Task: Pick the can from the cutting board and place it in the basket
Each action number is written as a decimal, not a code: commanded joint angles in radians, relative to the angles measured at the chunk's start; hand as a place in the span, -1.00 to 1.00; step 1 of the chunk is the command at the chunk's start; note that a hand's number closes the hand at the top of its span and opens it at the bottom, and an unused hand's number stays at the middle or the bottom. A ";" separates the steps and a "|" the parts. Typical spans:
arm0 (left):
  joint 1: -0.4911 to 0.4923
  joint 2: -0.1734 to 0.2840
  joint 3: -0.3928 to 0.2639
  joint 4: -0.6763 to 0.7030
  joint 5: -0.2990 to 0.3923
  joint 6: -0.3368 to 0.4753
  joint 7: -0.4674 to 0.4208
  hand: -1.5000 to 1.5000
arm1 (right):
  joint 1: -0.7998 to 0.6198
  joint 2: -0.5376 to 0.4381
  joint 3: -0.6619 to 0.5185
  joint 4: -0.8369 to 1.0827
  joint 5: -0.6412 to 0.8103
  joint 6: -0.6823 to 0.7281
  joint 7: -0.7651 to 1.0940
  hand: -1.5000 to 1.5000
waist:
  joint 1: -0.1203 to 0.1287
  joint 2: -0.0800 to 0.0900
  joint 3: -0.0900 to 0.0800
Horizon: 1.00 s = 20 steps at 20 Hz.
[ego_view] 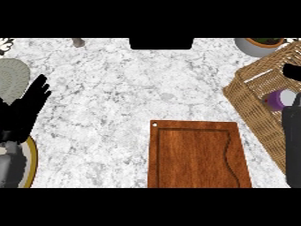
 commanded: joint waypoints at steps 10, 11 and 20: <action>-0.001 -0.023 0.007 0.069 -0.013 -0.003 -0.070 0.00 | 0.061 0.016 -0.158 -0.290 -0.075 -0.203 0.058 -1.00 | -0.018 -0.004 -0.001; 0.007 -0.016 0.005 0.024 -0.020 0.015 -0.027 0.00 | 0.096 0.031 -0.161 -0.377 -0.093 -0.207 0.049 -1.00 | -0.023 -0.010 0.000; 0.026 -0.011 0.024 0.036 -0.017 0.012 -0.047 0.00 | 0.583 0.152 -0.186 -0.944 -0.412 -0.026 -0.002 -1.00 | -0.035 -0.008 0.000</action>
